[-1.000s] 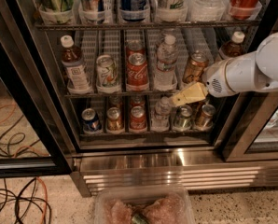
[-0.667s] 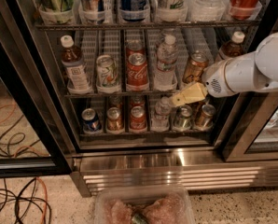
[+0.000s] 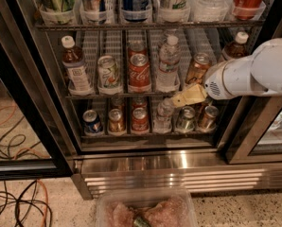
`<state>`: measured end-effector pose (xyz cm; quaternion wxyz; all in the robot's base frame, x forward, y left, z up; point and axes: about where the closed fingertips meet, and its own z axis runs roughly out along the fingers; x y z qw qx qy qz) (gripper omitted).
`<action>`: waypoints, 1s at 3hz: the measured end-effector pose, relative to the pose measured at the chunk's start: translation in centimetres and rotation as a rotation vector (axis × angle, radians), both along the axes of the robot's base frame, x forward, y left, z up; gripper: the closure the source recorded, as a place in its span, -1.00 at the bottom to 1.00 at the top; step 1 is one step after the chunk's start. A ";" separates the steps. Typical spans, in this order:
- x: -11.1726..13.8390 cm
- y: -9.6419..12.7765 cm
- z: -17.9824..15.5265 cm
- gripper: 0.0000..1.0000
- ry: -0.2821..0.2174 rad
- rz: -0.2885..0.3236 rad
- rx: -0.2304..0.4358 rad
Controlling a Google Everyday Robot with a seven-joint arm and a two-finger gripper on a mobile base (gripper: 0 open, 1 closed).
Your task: Pick orange can from middle shelf of fridge
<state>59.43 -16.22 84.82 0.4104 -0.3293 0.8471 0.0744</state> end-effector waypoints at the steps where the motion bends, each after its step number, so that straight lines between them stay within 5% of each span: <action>1: 0.0 0.0 0.0 -0.94 0.000 0.000 0.000; 3: 0.0 0.0 0.0 -0.10 0.000 0.000 0.000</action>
Offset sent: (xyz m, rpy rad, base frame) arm 0.0000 0.0000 0.0000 0.0000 0.0000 0.0000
